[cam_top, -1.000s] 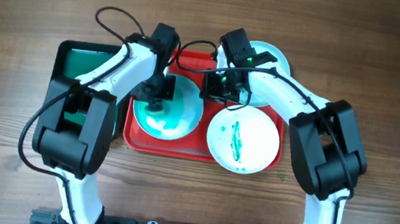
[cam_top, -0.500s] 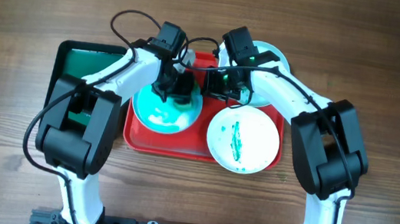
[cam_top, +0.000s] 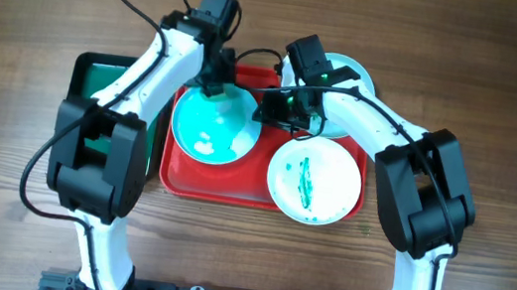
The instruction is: Clean dirty plates on tray and stack at the side
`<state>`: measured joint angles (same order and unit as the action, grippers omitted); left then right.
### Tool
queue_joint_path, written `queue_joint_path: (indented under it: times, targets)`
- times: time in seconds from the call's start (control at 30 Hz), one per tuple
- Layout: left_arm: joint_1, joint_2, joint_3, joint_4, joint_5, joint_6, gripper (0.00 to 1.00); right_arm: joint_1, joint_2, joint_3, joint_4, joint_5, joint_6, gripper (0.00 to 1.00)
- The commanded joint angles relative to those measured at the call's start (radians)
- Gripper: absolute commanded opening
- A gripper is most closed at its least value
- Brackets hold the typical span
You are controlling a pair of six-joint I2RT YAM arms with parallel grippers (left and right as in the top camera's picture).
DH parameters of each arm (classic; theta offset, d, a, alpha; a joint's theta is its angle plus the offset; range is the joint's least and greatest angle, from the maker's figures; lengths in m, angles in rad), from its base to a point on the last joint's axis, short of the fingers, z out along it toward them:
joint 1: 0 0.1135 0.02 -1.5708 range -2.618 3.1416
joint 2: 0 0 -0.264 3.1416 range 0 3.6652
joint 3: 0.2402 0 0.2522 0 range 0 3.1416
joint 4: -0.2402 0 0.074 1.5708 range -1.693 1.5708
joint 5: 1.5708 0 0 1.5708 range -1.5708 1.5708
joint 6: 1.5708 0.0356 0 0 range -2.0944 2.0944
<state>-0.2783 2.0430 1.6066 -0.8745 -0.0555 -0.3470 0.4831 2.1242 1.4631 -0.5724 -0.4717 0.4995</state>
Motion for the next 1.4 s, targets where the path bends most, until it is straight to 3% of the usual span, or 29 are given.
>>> queue_joint_path:
  times: [0.0, 0.2, 0.37, 0.57, 0.67, 0.87, 1.03, 1.37]
  targets:
    - [0.065, -0.006, 0.062, -0.047, -0.021, -0.028, 0.04, 0.025, 0.02, 0.004, 0.031, 0.03, 0.034, 0.38]
    - [0.182, -0.077, 0.104, -0.107, -0.009, -0.028, 0.04, 0.082, 0.028, 0.004, 0.065, 0.154, 0.108, 0.26]
    - [0.244, -0.081, 0.104, -0.145, -0.008, -0.028, 0.07, 0.147, 0.029, 0.004, 0.068, 0.273, 0.14, 0.04]
    - [0.263, -0.081, 0.104, -0.166, -0.006, -0.028, 0.05, 0.148, -0.023, 0.028, 0.06, 0.31, 0.106, 0.04]
    - [0.263, -0.081, 0.103, -0.166, -0.006, -0.028, 0.04, 0.148, -0.115, 0.028, 0.019, 0.486, 0.087, 0.05]
    - [0.263, -0.081, 0.103, -0.166, -0.006, -0.028, 0.04, 0.169, -0.292, 0.028, -0.027, 0.902, -0.103, 0.04]
    - [0.263, -0.081, 0.103, -0.167, -0.005, -0.029, 0.04, 0.278, -0.305, 0.027, -0.048, 1.28, -0.238, 0.04]
    - [0.263, -0.081, 0.101, -0.171, 0.014, -0.029, 0.04, 0.508, -0.305, 0.027, -0.057, 1.901, -0.279, 0.04]
